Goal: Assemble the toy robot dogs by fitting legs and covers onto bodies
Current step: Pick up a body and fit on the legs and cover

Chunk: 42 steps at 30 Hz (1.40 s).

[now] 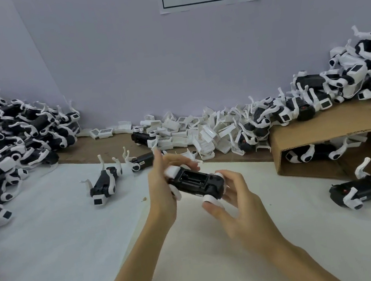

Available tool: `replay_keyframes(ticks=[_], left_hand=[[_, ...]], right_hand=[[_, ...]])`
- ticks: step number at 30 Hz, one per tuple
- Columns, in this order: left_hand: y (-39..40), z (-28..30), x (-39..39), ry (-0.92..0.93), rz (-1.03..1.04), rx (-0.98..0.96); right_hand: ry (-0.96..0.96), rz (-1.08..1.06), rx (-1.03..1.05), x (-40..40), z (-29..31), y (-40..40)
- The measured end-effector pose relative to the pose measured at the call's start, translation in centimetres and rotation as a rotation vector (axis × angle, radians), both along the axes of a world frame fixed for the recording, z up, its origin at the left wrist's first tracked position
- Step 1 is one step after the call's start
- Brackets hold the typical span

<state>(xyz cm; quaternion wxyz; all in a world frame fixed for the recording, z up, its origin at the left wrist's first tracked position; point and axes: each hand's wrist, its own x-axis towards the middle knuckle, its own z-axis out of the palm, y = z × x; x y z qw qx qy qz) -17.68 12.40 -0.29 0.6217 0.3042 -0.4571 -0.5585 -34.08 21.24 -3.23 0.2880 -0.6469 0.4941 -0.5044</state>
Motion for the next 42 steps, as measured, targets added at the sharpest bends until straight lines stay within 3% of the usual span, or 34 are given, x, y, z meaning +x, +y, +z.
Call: replay_keyframes(ticks=[3, 6, 11, 16, 18, 24, 31, 38, 42], left_hand=[[-0.8, -1.0, -0.2, -0.169, 0.245, -0.025], [-1.8, -1.9, 0.6, -0.099, 0.353, 0.105], [-3.2, -2.6, 1.8, -0.012, 0.453, 0.235], [-3.2, -2.4, 1.9, 0.004, 0.427, 0.240], [-3.0, -2.3, 1.7, -0.019, 0.412, 0.217], [-2.5, -2.0, 1.5, -0.044, 0.375, 0.175], [-2.2, -2.1, 0.9, -0.110, 0.346, 0.131], [-1.4, -2.0, 0.5, -0.169, 0.326, 0.101], [-1.4, -1.9, 0.5, -0.169, 0.329, 0.112]], right_hand=[[-0.062, 0.104, 0.125, 0.1, 0.1, -1.3], [-0.059, 0.148, 0.275, 0.2, 0.4, -3.9], [0.459, -0.061, 0.128, -0.3, 0.7, -12.4], [0.626, -0.105, 0.222, -1.2, 0.4, -17.8], [0.694, -0.159, 0.166, -1.0, 0.1, -18.0], [0.157, -0.275, -0.014, -1.7, 1.0, -15.4], [0.044, -0.425, 0.008, -5.8, 0.1, -10.8], [-0.214, -0.472, 0.098, -7.6, -1.1, -10.0], [-0.231, -0.546, 0.087, -7.9, -1.0, -10.0]])
